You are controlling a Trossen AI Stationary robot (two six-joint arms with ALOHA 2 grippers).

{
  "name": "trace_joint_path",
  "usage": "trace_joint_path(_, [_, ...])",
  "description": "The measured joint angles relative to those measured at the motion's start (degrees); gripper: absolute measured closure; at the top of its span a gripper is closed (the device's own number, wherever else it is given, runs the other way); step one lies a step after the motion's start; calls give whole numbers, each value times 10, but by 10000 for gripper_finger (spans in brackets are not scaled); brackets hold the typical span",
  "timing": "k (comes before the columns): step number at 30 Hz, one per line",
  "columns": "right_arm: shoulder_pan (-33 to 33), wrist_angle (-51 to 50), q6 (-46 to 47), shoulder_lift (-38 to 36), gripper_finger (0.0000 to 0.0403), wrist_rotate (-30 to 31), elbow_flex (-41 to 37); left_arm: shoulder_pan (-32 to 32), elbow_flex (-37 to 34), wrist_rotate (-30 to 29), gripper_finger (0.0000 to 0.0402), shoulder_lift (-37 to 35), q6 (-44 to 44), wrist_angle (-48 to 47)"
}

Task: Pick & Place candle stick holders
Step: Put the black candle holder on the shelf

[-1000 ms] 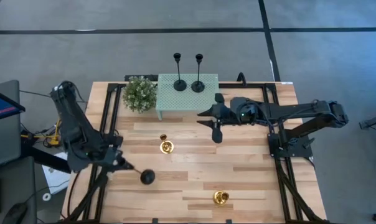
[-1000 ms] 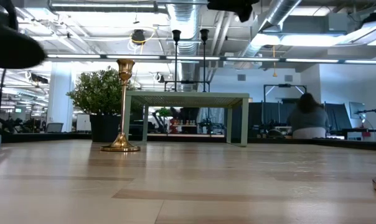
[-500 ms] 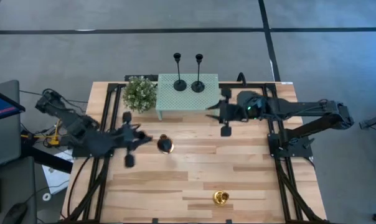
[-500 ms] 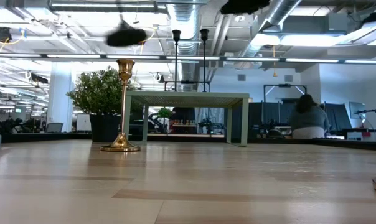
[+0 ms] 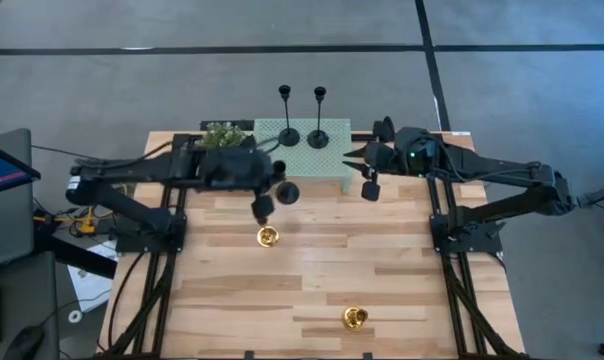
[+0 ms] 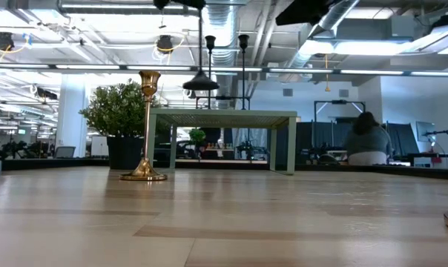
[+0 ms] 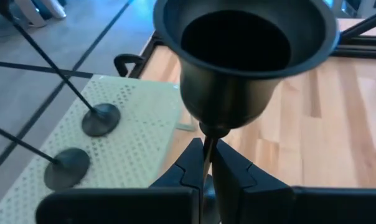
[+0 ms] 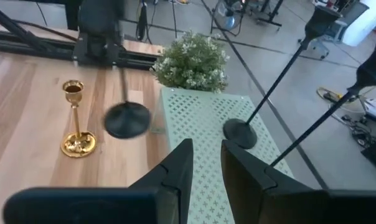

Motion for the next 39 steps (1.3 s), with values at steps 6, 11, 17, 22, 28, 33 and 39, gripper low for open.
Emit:
trace_joint_path(6, [6,26,50,18,329,-61,0,52,40,94,388,37,8,0])
trace_joint_path(11, [13,108,82,70,329,-126,0,53,55,109,388,43,22,3])
trace_joint_path(17, [14,188,90,138,305,-125,0,50,56,111,388,43,23,8])
trace_joint_path(22, [14,238,114,183,247,-149,0,50,56,109,388,43,23,8])
trace_joint_path(28, [23,299,114,226,193,-153,0,50,56,100,388,43,33,9])
trace_joint_path(33, [25,331,113,245,203,-152,0,50,56,98,388,54,33,9])
trace_joint_path(39, [25,344,113,241,281,-152,0,50,56,99,388,65,33,16])
